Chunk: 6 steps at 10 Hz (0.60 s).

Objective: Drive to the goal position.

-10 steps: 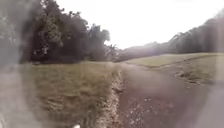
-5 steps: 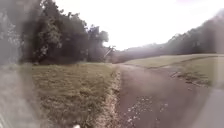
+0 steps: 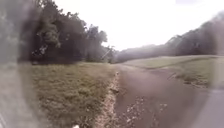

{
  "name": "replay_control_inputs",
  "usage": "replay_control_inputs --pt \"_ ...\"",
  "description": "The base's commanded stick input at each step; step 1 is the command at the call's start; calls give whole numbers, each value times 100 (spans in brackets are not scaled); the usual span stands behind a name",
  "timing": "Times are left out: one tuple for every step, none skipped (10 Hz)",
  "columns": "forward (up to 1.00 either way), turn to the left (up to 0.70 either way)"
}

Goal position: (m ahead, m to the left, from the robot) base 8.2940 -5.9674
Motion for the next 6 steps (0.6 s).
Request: replay_control_inputs --pt "70 -14" --pt "70 -14" --pt "70 -14" --pt "70 -14" --pt "70 -14" --pt "70 -14"
